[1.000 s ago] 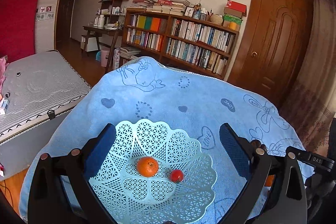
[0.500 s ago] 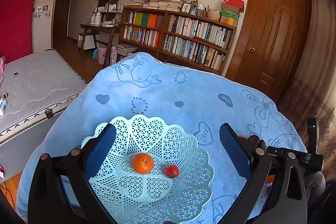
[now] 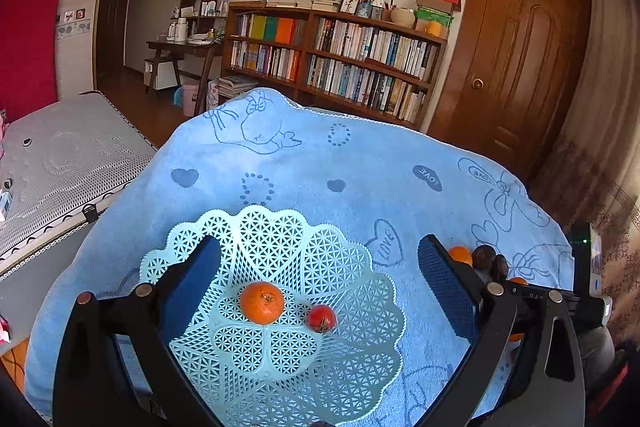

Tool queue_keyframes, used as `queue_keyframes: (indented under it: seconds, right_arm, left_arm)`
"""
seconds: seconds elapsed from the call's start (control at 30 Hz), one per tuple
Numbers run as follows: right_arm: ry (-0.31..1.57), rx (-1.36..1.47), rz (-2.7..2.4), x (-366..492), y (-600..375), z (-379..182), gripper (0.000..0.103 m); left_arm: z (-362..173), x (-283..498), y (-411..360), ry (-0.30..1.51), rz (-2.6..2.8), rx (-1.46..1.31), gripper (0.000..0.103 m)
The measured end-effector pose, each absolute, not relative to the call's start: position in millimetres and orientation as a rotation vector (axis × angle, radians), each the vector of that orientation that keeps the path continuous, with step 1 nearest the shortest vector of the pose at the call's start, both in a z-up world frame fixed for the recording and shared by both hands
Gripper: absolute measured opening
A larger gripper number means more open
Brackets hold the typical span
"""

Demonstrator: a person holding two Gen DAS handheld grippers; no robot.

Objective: Organize fruits
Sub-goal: 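Grasp another orange with the left tool while the right tool holds its orange lifted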

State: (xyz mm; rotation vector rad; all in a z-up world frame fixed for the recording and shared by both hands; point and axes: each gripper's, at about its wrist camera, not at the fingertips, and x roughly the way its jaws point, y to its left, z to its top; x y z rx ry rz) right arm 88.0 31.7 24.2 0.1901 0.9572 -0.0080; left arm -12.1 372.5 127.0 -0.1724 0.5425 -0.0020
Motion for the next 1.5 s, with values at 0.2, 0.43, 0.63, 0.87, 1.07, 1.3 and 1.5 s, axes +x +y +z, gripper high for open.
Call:
queue_keyframes:
  seconds: [0.2, 0.43, 0.63, 0.87, 1.07, 1.3, 1.5]
  right_arm:
    - [0.905, 0.249, -0.007, 68.2, 7.8, 33.5, 0.046]
    - [0.854, 0.285, -0.016, 47.1, -21.0, 42.0, 0.046]
    - [0.786, 0.252, -0.052, 31.0, -37.2, 50.3, 0.046]
    - [0.741, 0.244, -0.082, 22.0, -54.2, 51.6, 0.046]
    - [0.734, 0.273, -0.082, 19.7, -63.5, 45.2, 0.046]
    - [0.736, 0.297, -0.062, 19.1, -65.3, 39.6, 0.046]
    - [0.73, 0.301, -0.05, 18.4, -63.3, 40.8, 0.046]
  left_arm:
    - [114.8, -5.7, 357.2, 0.581, -0.018, -0.147, 0.1]
    - [98.3, 3.0, 321.4, 0.639, -0.074, -0.116, 0.1]
    - [83.0, 10.0, 273.0, 0.701, -0.153, -0.066, 0.1]
    - [66.8, 12.9, 218.7, 0.762, -0.242, -0.023, 0.1]
    - [56.2, 13.7, 176.5, 0.794, -0.311, 0.016, 0.1]
    - [40.4, 17.8, 134.9, 0.836, -0.375, 0.102, 0.1]
    - [28.2, 26.5, 115.0, 0.877, -0.396, 0.119, 0.1]
